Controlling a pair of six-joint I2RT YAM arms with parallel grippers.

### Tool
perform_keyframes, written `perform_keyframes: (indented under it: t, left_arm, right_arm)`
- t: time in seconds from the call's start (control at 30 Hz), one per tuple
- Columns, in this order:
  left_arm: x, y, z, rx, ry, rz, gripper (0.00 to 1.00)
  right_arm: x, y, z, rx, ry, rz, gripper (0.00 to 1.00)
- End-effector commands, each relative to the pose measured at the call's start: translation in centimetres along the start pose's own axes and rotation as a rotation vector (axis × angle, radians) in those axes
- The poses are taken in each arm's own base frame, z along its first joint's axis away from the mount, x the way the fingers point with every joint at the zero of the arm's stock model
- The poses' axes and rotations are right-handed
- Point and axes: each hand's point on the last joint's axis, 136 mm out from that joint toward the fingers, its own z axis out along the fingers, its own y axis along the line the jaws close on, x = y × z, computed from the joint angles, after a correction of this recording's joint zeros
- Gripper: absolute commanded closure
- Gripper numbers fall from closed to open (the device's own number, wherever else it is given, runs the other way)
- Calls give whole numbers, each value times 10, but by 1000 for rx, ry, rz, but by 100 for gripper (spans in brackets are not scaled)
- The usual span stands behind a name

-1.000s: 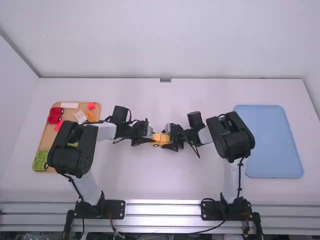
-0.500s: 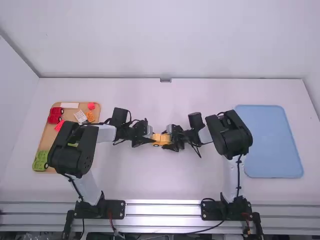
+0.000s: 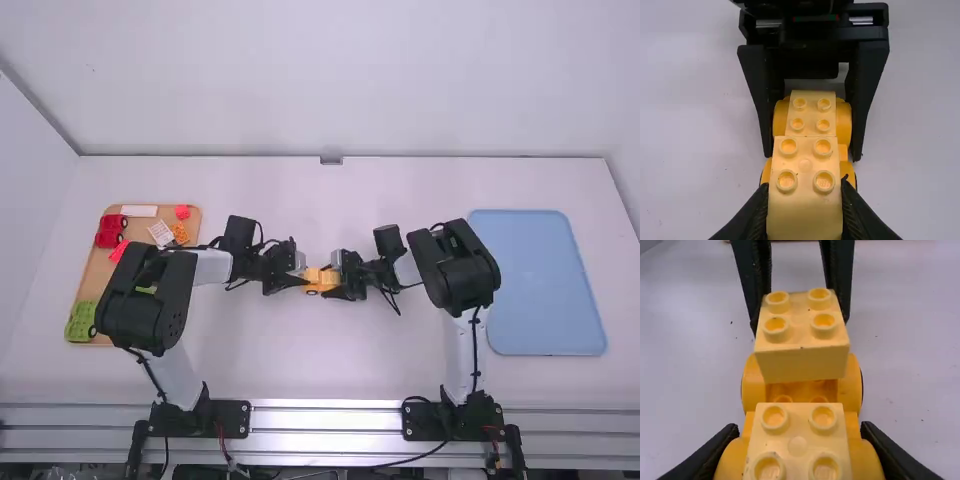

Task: Assemble lego blocks to make yellow taxi

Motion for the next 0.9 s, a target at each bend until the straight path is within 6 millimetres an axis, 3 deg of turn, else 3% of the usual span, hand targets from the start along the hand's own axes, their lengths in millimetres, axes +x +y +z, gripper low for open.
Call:
perform_keyframes:
  t: [0.0, 0.57, 0.87]
  left_arm:
    - [2, -8, 4, 27, -6, -11, 91]
    - [0, -18, 11, 58, 0, -8, 92]
    - [10, -16, 13, 35, 66, -14, 96]
  right_arm:
    - [1, 1, 1, -16, -18, 9, 61]
    - [4, 5, 4, -27, -2, -5, 61]
    - [3, 6, 5, -31, -2, -7, 61]
